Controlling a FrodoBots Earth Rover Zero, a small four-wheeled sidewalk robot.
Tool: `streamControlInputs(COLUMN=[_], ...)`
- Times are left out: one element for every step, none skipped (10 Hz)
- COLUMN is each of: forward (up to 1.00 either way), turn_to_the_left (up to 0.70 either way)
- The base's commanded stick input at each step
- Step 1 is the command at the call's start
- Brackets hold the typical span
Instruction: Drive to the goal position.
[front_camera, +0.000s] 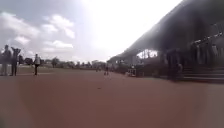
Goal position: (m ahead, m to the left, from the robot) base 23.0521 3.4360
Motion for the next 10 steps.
streamControlInputs(forward=[0.7, 0.7, 0.7, 0.7, 0.7, 0.7, 0.7, 0.7, 0.7, 0.7], turn_to_the_left=[0.0, 0.0, 0.0, 0.0, 0.0, 0.0, 0.0, 0.0, 0.0, 0.0])
